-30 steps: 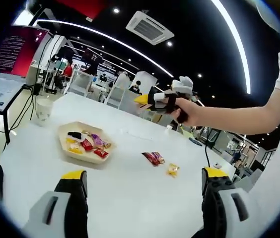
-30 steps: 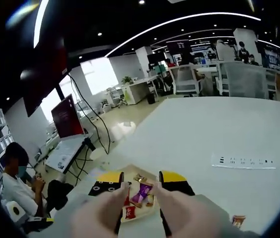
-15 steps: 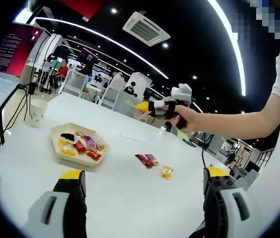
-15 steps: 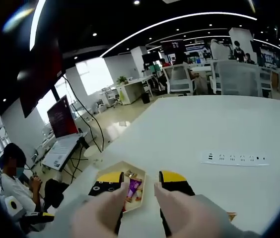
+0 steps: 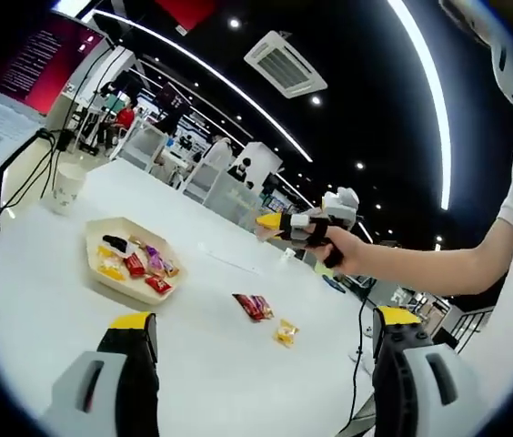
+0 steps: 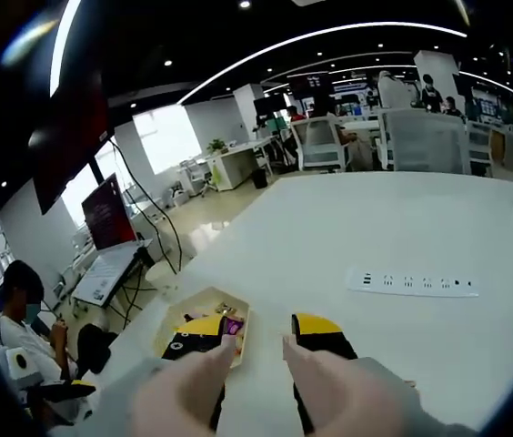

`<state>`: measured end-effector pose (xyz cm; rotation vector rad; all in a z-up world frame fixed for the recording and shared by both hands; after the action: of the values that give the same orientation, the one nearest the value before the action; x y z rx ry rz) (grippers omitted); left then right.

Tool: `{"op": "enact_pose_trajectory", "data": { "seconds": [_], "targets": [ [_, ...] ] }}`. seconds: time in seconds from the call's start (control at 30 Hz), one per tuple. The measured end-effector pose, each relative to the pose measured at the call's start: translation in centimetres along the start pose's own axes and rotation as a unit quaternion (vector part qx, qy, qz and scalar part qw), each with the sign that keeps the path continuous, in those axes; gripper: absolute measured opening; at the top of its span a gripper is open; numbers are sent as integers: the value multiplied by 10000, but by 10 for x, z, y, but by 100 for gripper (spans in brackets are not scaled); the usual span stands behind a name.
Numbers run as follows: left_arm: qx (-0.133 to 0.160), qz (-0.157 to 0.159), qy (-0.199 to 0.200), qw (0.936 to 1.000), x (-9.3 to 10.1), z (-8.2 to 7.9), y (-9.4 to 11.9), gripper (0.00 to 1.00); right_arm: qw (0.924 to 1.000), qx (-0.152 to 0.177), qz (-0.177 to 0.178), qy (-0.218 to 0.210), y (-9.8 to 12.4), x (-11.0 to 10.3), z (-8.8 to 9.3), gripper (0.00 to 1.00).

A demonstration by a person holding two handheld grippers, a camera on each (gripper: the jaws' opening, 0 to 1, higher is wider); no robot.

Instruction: Place the target food into the container with the food tongs after gripping and lifting it, then release it inside without dropping or visibly crushing the food.

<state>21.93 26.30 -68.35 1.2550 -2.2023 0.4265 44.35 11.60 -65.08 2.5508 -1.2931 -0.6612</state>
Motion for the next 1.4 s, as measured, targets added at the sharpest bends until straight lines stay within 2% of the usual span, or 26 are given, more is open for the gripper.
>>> {"op": "enact_pose_trajectory", "data": {
  "seconds": [0.13,0.37,0.67,1.13,1.4],
  "targets": [
    [10,-26,-58,10000,1,0,-1,100,10000,23,54,-10,5,7,0,28],
    [-141,-61,-89,9998,-1,5,0,100,9998,64,188,-70,10,20,4,28],
    [-137,-71,40,9999,-1,3,-3,100,9994,102,330,-88,15,34,7,28],
    [-230,-7,-49,9997,2,8,-3,97,9980,63,586,-208,31,57,26,28],
    [-190,21,-45,9998,3,5,-2,97,9977,54,626,-236,32,57,31,28]
  ]
}}
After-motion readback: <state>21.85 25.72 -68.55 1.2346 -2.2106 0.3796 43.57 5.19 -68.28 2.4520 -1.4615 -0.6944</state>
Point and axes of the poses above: the point that each gripper's makers call its tool centre point, and the gripper's own axes: y roughly backward along the fingers, x roughly to its right, z roughly out of its underside, the point moved 1 cm from there along y, roughly backward along the fingers, and after that the axes turned 6 degrees about x, right-handed, at the moved point
